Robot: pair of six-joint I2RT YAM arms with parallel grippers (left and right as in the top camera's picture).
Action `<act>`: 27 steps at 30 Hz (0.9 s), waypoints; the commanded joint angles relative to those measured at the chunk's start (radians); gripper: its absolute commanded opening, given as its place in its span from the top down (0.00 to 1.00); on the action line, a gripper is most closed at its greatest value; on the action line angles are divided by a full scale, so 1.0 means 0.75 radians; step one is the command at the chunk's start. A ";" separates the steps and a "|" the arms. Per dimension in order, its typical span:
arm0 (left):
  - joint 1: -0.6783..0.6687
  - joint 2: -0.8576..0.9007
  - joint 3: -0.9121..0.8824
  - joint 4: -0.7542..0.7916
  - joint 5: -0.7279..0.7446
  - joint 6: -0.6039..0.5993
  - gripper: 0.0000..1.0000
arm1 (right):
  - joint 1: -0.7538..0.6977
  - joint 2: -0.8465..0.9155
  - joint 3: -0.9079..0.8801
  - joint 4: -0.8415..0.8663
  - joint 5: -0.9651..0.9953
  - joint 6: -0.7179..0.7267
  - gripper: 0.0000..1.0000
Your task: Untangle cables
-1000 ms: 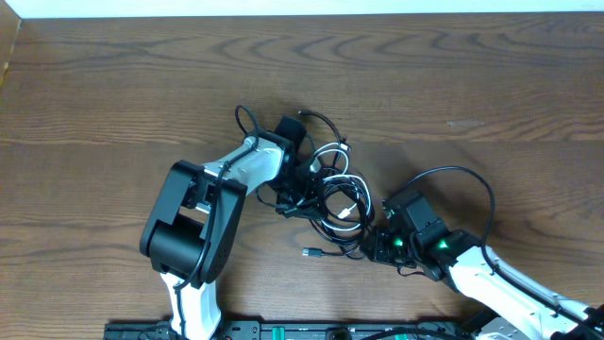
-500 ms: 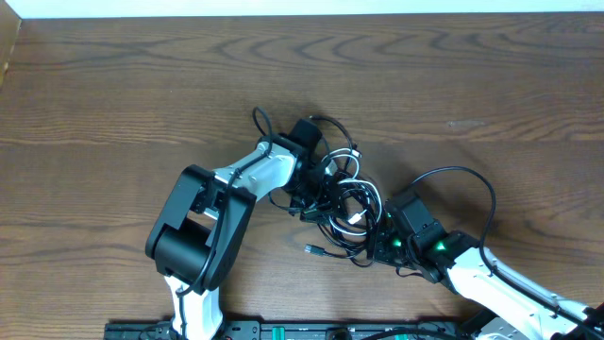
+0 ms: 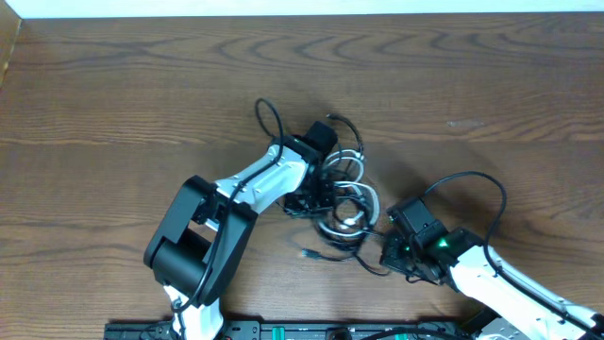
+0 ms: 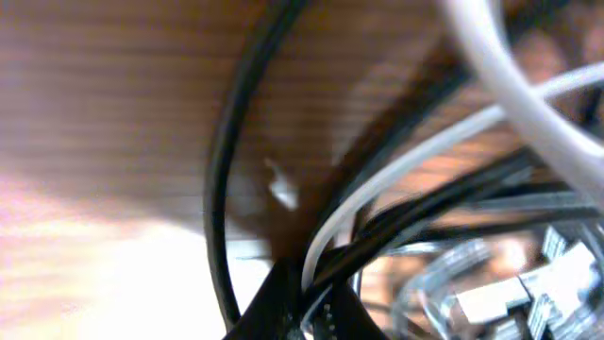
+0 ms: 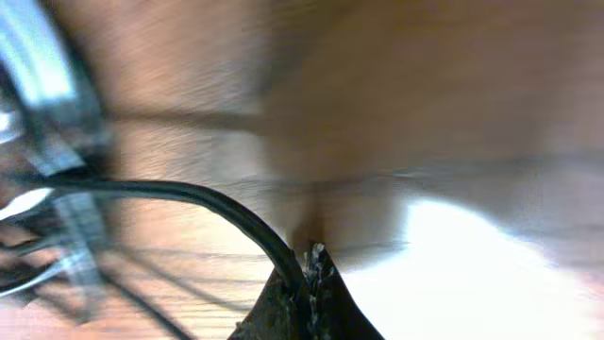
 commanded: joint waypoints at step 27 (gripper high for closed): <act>0.979 0.089 -0.073 -0.094 0.300 0.469 0.93 | -0.647 0.036 -0.055 -0.073 0.236 0.002 0.99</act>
